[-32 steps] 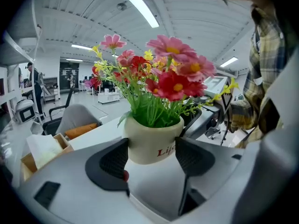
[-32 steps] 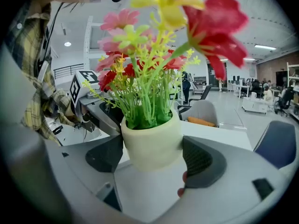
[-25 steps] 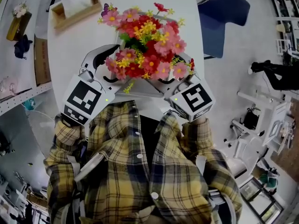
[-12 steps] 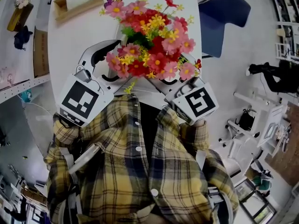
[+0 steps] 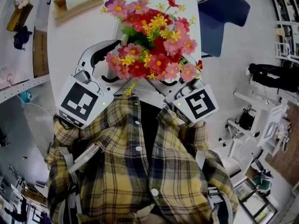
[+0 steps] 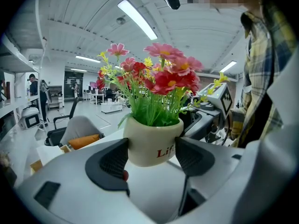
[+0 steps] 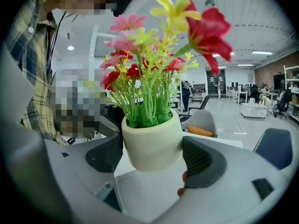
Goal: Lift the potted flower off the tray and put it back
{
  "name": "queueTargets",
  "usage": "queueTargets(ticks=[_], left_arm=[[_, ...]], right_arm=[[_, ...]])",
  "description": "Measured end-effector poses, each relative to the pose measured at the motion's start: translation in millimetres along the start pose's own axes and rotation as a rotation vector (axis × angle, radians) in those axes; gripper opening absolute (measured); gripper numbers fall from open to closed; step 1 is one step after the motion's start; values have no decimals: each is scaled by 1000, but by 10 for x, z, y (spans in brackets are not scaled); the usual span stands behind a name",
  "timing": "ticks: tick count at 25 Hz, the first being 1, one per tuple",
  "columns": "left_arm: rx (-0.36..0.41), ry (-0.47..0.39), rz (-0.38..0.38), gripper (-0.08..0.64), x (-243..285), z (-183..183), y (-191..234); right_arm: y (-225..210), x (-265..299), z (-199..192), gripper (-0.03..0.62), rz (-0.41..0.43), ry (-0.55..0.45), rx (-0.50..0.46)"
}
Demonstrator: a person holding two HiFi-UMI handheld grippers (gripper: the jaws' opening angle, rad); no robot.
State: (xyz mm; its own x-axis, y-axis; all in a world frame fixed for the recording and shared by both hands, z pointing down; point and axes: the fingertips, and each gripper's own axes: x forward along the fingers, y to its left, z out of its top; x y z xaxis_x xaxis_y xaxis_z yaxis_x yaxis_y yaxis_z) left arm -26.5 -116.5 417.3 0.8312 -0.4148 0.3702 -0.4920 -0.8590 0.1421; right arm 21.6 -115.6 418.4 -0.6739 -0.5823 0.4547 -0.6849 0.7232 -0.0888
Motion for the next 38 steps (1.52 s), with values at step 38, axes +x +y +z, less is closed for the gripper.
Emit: queueTargets(ticks=[38], left_arm=[[-6, 7, -21, 320, 12, 2, -8]], right_arm=[[1, -12, 1, 382, -23, 3, -7]])
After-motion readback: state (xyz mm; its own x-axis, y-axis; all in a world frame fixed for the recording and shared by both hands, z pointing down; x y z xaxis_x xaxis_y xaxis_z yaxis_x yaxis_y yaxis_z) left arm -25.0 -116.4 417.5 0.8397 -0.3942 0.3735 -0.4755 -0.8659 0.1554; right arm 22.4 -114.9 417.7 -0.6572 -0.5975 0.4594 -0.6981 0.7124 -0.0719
